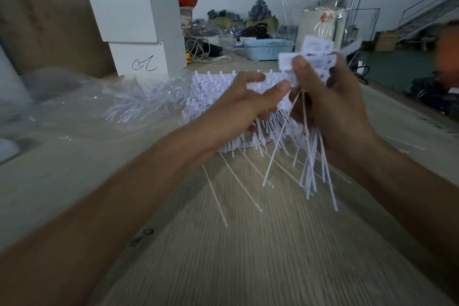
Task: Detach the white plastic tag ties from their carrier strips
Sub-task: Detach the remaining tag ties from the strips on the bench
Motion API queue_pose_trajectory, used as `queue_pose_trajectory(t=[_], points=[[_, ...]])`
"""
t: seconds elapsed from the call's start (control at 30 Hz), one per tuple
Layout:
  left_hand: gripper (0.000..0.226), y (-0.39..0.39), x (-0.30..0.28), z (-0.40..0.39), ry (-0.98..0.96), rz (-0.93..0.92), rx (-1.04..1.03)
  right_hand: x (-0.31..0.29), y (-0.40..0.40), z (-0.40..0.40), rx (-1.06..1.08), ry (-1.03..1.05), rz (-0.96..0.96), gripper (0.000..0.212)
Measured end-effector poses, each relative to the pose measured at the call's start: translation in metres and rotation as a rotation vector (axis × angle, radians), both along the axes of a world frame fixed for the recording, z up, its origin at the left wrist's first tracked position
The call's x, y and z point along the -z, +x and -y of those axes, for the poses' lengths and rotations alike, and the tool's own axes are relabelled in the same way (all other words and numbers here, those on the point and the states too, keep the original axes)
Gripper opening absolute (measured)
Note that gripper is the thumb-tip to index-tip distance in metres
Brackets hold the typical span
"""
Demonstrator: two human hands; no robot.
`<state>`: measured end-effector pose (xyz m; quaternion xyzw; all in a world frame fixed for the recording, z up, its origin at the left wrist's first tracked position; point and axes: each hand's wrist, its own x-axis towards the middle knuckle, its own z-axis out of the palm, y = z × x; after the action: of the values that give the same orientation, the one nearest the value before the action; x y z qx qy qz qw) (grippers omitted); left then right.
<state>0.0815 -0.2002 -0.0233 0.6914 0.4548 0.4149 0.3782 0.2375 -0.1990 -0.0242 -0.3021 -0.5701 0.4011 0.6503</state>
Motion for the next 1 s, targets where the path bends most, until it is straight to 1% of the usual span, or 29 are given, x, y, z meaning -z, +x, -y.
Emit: queue_pose_trajectory(t=[0.03,0.07,0.13,0.2,0.27,0.33,0.4,0.5,0.57,0.63,0.7,0.77,0.9,0.97,1.0], points=[[0.040,0.009,0.004,0.003,-0.035,-0.047,0.030,-0.002,-0.001,0.000,0.028,0.010,-0.059,0.029],[0.045,0.019,0.007,0.007,-0.075,-0.090,0.088,-0.002,-0.003,-0.001,0.064,0.031,-0.089,0.028],[0.063,0.036,0.013,0.015,-0.146,-0.113,0.153,0.000,-0.006,-0.002,0.131,0.077,-0.115,0.023],[0.069,0.042,0.015,0.017,-0.185,-0.051,0.147,0.000,-0.007,-0.003,0.176,0.088,-0.136,0.023],[0.070,0.042,0.014,0.020,-0.239,0.060,0.170,-0.001,-0.006,-0.002,0.185,0.104,-0.134,0.023],[0.069,0.043,0.011,0.023,-0.276,0.140,0.196,-0.005,-0.004,-0.001,0.201,0.127,-0.091,0.020],[0.065,0.045,0.009,0.027,-0.274,0.191,0.233,-0.009,-0.002,-0.001,0.246,0.171,-0.011,0.021],[0.060,0.046,0.009,0.030,-0.189,0.190,0.242,-0.014,0.001,-0.001,0.285,0.247,0.110,0.025],[0.053,0.047,0.009,0.031,-0.150,0.201,0.240,-0.015,0.004,-0.004,0.297,0.257,0.162,0.028],[0.043,0.047,0.011,0.031,-0.214,0.270,0.251,-0.013,0.005,-0.005,0.285,0.226,0.172,0.038],[0.040,0.046,0.012,0.031,-0.286,0.326,0.260,-0.012,0.004,-0.006,0.252,0.173,0.169,0.041],[0.040,0.047,0.015,0.029,-0.305,0.353,0.234,-0.010,0.003,-0.007,0.206,0.104,0.169,0.037],[0.031,0.051,0.023,0.028,-0.304,0.400,0.200,-0.005,0.005,-0.011,0.093,0.003,0.149,0.030],[0.034,0.054,0.026,0.027,-0.287,0.427,0.196,-0.002,0.005,-0.011,0.044,-0.026,0.102,0.025],[0.036,0.055,0.027,0.027,-0.285,0.435,0.194,-0.001,0.005,-0.010,0.052,-0.021,0.097,0.025]])
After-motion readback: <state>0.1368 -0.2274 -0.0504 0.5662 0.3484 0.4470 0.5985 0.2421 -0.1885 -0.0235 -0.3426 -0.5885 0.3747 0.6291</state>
